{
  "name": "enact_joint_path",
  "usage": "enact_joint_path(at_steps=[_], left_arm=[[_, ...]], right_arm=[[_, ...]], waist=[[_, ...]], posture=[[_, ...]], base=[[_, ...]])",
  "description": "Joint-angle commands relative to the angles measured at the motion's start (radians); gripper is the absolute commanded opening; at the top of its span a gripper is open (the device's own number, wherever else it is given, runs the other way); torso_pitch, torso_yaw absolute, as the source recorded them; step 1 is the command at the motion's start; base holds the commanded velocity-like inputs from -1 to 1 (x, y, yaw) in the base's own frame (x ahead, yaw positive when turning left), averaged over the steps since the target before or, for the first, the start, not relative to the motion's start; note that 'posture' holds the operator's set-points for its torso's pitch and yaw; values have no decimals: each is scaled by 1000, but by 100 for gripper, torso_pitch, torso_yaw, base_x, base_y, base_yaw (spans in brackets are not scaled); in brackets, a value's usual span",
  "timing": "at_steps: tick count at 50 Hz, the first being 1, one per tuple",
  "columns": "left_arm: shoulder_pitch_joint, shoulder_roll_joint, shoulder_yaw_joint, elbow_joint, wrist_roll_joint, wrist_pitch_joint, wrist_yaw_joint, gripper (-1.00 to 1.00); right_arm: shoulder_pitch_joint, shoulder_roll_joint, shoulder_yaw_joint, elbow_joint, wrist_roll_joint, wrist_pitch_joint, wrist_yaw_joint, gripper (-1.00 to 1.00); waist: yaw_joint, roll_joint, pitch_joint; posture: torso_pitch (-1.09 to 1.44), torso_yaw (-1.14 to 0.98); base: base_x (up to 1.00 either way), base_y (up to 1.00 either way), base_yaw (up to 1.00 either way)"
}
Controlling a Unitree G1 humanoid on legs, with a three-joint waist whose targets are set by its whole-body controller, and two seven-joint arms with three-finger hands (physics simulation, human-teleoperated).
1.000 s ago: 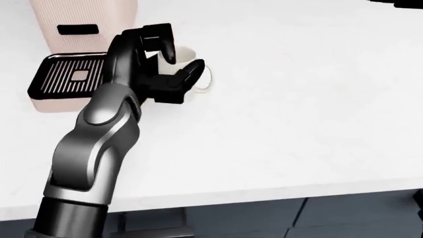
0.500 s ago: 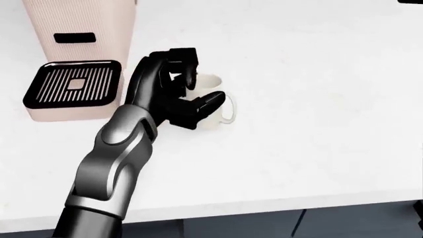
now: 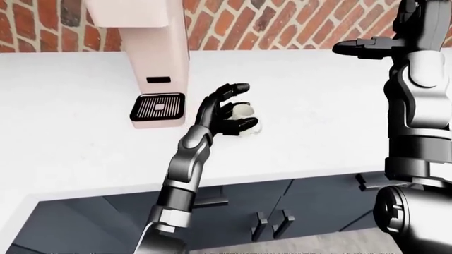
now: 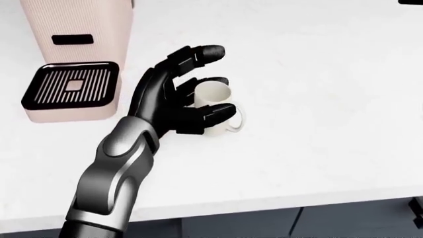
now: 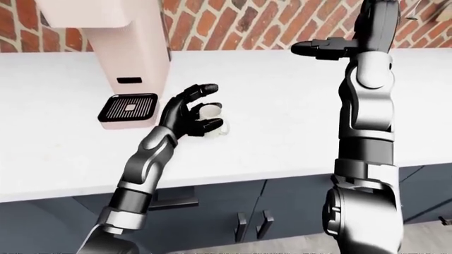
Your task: Pick the mug from under the coffee machine dispenser and place it on the counter.
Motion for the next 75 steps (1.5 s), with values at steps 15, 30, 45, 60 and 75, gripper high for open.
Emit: enact_joint_path(at_steps=[15, 30, 45, 60, 75], left_arm=[[10, -6, -13, -158, -5, 87, -20, 100], [-2, 14, -16, -270, 61, 111, -18, 100], [-15, 46, -2, -443, 84, 236, -35, 100], [-132, 120, 37, -601, 92, 308, -39, 100], [-285, 241, 101, -593, 84, 304, -32, 100]], right_arm=[[-48, -23, -9, -34, -1, -20, -1, 100], [-42, -21, -9, -38, -2, -20, -2, 100], [-36, -21, -10, -46, -2, -15, -2, 100], [-42, -25, -11, -44, 1, -12, 0, 100], [-42, -27, -11, -42, 0, -14, 0, 100]], waist=[[0, -9, -26], [2, -11, -22], [1, -6, -18], [-1, -2, -9], [-3, 5, -5]], posture=[[0, 0], [0, 0], [0, 0], [0, 0], [0, 0]], base=[[0, 0, 0], [0, 0, 0], [0, 0, 0], [0, 0, 0], [0, 0, 0]])
